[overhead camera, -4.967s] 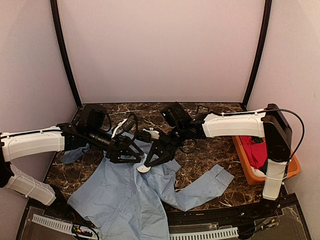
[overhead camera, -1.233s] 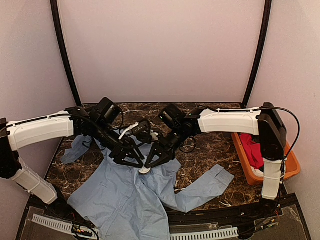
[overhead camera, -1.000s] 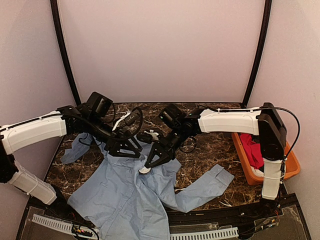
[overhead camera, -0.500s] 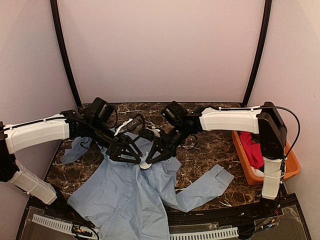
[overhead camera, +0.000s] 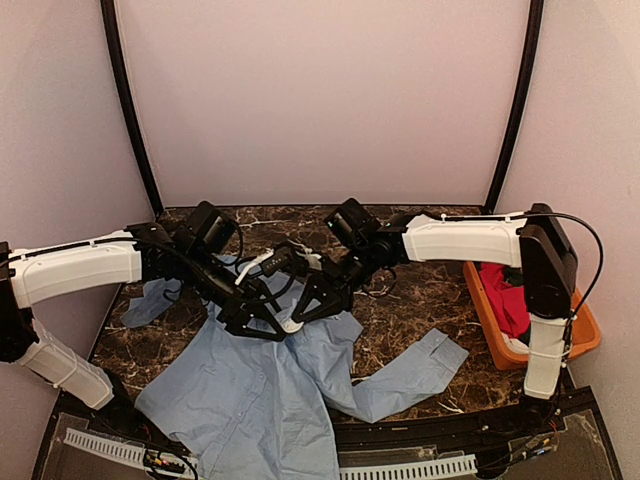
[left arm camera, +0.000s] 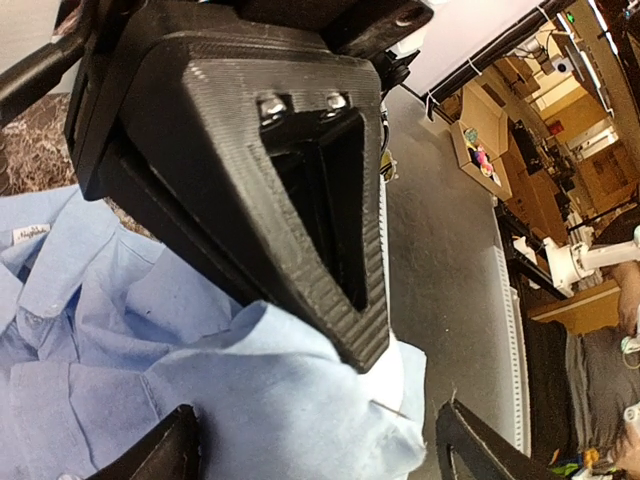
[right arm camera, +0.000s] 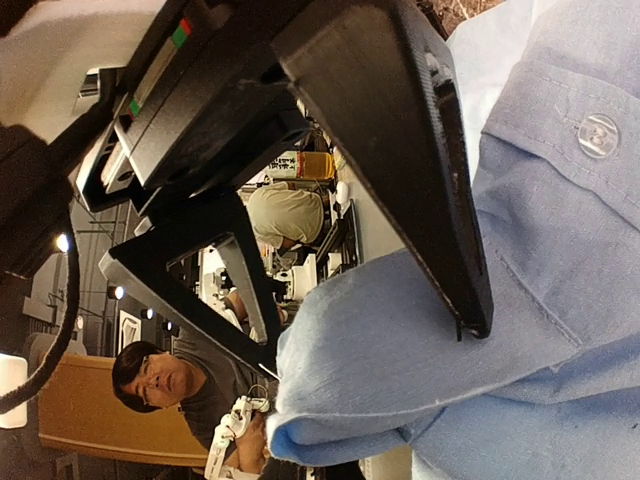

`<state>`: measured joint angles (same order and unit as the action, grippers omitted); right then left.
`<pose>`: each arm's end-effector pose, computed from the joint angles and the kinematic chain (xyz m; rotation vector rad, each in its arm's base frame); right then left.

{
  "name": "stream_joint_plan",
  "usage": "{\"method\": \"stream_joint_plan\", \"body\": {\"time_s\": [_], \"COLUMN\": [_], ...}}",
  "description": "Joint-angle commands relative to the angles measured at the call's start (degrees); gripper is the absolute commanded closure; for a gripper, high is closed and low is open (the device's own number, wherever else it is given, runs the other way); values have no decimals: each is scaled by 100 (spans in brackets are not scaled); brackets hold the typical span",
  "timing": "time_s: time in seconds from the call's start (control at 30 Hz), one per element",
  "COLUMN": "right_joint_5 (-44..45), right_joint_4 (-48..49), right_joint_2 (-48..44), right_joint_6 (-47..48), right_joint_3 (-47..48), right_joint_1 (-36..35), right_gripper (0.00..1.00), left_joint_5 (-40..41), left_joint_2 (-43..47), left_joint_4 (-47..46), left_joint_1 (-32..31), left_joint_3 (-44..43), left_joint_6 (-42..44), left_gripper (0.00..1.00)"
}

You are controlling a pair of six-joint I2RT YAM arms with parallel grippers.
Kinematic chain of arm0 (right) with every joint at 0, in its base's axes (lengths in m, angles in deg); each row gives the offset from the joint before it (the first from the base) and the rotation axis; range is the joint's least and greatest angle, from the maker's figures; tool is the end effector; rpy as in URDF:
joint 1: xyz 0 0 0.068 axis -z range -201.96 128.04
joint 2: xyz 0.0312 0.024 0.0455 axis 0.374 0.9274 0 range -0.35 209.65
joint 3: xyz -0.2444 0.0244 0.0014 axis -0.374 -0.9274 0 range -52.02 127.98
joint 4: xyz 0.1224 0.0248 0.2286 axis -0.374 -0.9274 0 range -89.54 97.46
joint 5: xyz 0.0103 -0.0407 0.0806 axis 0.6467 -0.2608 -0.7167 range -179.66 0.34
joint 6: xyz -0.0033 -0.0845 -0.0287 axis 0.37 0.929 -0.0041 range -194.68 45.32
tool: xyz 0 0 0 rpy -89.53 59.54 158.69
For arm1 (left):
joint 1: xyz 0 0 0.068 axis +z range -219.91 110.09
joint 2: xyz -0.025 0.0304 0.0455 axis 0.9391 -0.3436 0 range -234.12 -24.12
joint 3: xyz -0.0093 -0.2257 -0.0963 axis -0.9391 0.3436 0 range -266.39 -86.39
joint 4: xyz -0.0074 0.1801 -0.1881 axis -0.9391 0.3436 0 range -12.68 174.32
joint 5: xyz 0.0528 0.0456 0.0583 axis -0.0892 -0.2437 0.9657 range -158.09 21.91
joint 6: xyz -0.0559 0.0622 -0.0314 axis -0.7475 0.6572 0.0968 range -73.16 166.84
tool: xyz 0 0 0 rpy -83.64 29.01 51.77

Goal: Pin the brooch onto the clothing
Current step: Pin the brooch onto the flattened clothing.

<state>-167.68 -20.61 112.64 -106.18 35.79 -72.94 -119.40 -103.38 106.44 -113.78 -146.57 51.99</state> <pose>0.1992 0.3695 0.2086 0.8907 -1.9280 -1.6983 0.1795 -0.2588 0.2297 1.3926 1.9959 -1.3878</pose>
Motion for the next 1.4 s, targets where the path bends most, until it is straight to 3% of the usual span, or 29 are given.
{"method": "stream_joint_plan", "body": {"time_s": [0.0, 0.2, 0.7, 0.77, 1.07, 1.2, 1.27, 1.33, 1.37], "right_joint_5": [-249, -188, -76, -73, -132, -152, -150, -152, -145], "right_joint_4": [398, 399, 121, 110, 127, 157, 162, 179, 185], "right_joint_2": [-342, -378, -345, -357, -363, -386, -400, -417, -425], "right_joint_6": [-132, -81, 327, 349, 330, 345, 355, 356, 354], "right_joint_3": [-101, -206, -140, -158, -100, -90, -86, -72, -64], "right_joint_1": [39, 36, 32, 34, 39, 44, 40, 49, 45], "right_gripper": [100, 100, 100, 100, 100, 100, 100, 100, 100], "left_joint_5": [104, -89, -1200, -1251, -1426, -1452, -1463, -1469, -1456], "left_joint_2": [84, 129, 234, 219, 235, 248, 234, 209, 201], "left_joint_4": [-93, -425, -2411, -2638, -3116, -3127, -3115, -3082, -3029], "left_joint_1": [6, 105, 371, 371, 371, 371, 371, 371, 371], "left_joint_3": [60, 153, 836, 953, 1096, 1113, 1095, 1078, 1054], "left_joint_6": [14, -239, -1673, -1829, -2149, -2190, -2208, -2217, -2214], "left_gripper": [22, 32, 53, 62, 65, 73, 82, 98, 98]}}
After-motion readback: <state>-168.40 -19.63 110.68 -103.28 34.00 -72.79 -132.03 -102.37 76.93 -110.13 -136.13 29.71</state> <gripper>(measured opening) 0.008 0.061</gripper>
